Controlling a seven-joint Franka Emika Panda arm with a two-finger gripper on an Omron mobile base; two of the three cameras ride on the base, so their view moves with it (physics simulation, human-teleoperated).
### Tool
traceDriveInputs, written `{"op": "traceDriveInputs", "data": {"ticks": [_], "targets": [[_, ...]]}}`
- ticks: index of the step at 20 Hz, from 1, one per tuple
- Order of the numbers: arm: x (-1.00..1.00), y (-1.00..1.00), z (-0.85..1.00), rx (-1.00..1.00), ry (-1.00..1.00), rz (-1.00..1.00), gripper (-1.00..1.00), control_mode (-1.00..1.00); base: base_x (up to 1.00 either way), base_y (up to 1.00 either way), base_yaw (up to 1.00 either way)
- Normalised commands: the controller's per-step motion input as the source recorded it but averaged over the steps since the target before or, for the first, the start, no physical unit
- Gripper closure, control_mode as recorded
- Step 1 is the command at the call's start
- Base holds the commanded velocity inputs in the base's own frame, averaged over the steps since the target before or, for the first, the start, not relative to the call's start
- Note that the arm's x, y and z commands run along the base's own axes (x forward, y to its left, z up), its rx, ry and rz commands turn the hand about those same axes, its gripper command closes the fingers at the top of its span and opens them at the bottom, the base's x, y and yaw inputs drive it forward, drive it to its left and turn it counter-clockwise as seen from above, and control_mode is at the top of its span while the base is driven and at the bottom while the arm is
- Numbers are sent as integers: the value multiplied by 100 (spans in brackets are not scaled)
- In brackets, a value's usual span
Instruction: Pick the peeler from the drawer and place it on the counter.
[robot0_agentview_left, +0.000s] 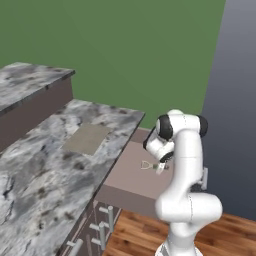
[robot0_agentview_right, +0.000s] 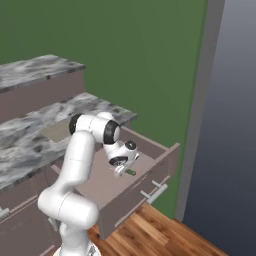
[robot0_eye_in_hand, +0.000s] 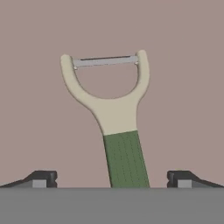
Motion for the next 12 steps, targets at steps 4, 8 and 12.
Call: {"op": "traceDriveInputs", "data": {"ticks": [4, 8, 12], "targets": [[24, 0, -90, -1, 0, 0, -100, -100, 0, 0, 0], [25, 0, -91, -5, 0, 0, 100, -100, 0, 0, 0], [-4, -13, -81, -3, 2, 0, 100, -100, 0, 0, 0]]}}
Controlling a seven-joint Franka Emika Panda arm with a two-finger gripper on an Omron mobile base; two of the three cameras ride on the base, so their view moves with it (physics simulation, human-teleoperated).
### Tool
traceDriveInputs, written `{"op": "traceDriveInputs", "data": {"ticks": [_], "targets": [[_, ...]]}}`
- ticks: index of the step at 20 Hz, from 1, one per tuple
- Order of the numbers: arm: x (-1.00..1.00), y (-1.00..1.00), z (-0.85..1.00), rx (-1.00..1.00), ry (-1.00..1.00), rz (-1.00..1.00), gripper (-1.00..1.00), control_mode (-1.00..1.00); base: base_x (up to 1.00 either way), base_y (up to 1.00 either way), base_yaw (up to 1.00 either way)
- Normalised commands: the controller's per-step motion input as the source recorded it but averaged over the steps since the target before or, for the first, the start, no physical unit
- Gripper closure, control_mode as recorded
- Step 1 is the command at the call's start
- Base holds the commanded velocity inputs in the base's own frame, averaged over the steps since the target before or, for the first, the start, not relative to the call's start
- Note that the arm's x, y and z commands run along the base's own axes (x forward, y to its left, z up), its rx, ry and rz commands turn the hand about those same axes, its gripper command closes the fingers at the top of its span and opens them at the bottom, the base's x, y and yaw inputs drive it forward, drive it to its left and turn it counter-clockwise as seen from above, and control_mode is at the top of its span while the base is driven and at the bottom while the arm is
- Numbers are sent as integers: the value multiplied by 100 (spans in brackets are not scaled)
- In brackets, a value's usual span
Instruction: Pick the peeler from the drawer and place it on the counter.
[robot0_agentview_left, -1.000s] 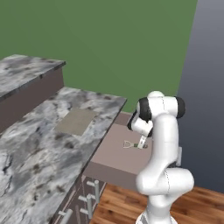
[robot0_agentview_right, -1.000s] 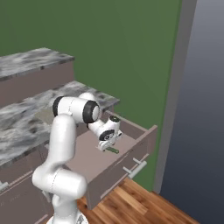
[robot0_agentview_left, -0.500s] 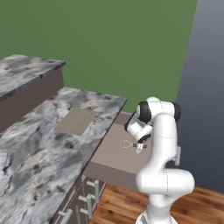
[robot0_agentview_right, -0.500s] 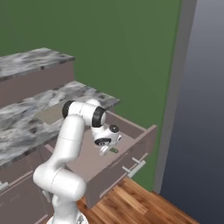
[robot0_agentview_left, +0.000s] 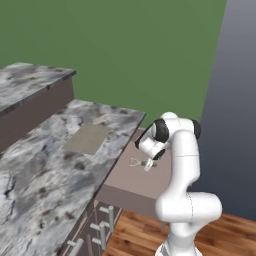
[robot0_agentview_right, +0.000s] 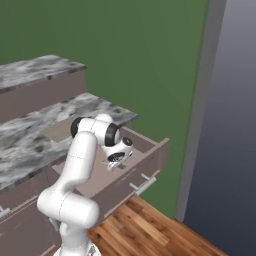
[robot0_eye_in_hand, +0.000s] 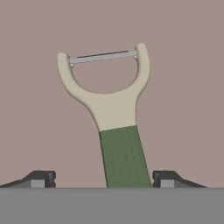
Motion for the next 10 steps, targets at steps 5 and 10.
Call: {"op": "traceDriveInputs", "data": {"ticks": [5, 10], "targets": [[-30, -33, -71, 0, 1, -6, 100, -100, 0, 0, 0], [-64, -43, -3, 0, -13, -6, 100, -100, 0, 0, 0]]}}
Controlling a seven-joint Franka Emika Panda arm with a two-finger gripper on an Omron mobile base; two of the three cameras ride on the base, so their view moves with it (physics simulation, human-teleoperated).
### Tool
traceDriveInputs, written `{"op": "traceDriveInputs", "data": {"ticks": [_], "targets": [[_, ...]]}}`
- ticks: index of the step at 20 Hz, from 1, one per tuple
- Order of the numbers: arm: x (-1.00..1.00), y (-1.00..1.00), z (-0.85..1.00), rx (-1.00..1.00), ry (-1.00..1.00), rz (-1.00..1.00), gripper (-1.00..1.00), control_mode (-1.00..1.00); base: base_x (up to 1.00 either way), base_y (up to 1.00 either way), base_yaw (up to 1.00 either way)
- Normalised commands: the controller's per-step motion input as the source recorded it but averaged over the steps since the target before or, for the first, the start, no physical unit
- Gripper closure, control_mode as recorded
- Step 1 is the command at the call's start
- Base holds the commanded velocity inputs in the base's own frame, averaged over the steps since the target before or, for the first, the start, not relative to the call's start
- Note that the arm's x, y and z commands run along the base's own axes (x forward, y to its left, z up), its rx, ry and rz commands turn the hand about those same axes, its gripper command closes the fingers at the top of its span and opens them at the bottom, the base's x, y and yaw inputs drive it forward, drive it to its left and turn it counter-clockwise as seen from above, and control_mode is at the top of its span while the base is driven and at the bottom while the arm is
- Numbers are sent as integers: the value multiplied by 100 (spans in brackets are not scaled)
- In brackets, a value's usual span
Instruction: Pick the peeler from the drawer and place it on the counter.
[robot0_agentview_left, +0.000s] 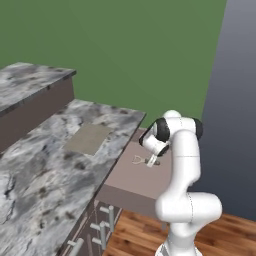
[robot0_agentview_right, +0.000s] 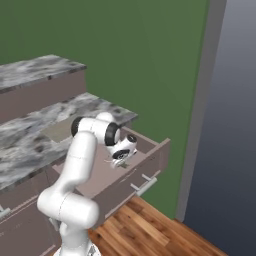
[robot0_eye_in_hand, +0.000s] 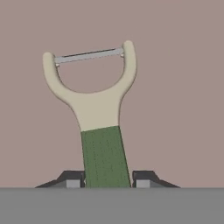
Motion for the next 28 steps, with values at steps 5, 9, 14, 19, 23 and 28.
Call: {"op": "traceDriveInputs", "data": {"ticks": [5, 9, 14, 19, 23, 28], "targets": [[-82, -57, 79, 0, -39, 0, 100, -100, 0, 0, 0], [-66, -25, 100, 0, -63, 8, 100, -100, 0, 0, 0], [-15, 0, 100, 0, -46, 19, 100, -100, 0, 0, 0], [0, 1, 100, 0, -37, 24, 100, -100, 0, 0, 0], [0, 39, 100, -11, -24, 40, 100, -100, 0, 0, 0], [11, 87, 100, -23, -14, 54, 100, -100, 0, 0, 0]]}}
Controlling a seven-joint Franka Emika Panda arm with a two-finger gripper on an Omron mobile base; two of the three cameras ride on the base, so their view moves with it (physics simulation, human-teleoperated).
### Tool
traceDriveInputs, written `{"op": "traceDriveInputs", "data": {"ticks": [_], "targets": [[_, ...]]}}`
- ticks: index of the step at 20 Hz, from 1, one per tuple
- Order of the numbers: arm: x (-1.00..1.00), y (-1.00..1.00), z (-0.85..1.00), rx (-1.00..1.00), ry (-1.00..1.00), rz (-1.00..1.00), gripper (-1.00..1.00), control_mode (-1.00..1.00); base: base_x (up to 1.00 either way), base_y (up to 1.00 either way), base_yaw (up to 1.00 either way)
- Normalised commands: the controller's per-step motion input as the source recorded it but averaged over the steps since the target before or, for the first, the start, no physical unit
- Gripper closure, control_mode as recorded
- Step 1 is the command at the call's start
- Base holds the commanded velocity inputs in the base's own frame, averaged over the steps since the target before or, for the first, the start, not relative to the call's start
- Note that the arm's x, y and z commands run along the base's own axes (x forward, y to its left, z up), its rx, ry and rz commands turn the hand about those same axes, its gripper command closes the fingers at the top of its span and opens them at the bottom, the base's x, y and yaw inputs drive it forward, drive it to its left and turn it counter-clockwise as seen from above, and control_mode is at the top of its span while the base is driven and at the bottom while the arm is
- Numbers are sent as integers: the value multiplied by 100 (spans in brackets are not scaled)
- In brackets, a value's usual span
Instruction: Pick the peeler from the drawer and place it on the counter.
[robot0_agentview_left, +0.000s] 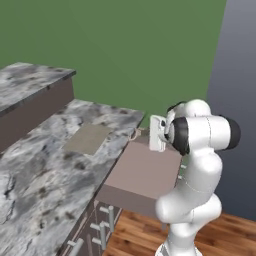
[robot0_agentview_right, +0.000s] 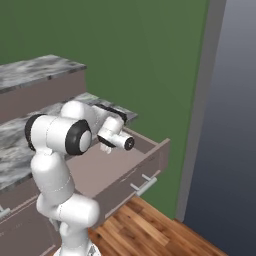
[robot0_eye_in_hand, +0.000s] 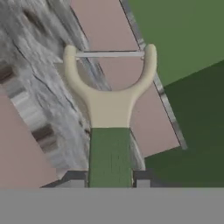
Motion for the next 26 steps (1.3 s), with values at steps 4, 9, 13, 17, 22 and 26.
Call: {"op": "traceDriveInputs", "data": {"ticks": [4, 9, 13, 17, 22, 26], "targets": [[1, 100, 100, -42, -1, 55, 100, -100, 0, 0, 0], [0, 100, 100, -52, 0, 38, 100, -100, 0, 0, 0], [-12, 100, 63, -50, 1, 25, 100, -100, 0, 0, 0], [-38, 98, -11, -28, 10, 3, 100, -100, 0, 0, 0], [-45, 79, -65, -20, 15, -1, 100, -100, 0, 0, 0], [-52, 48, -96, -13, 9, -6, 100, -100, 0, 0, 0]]}}
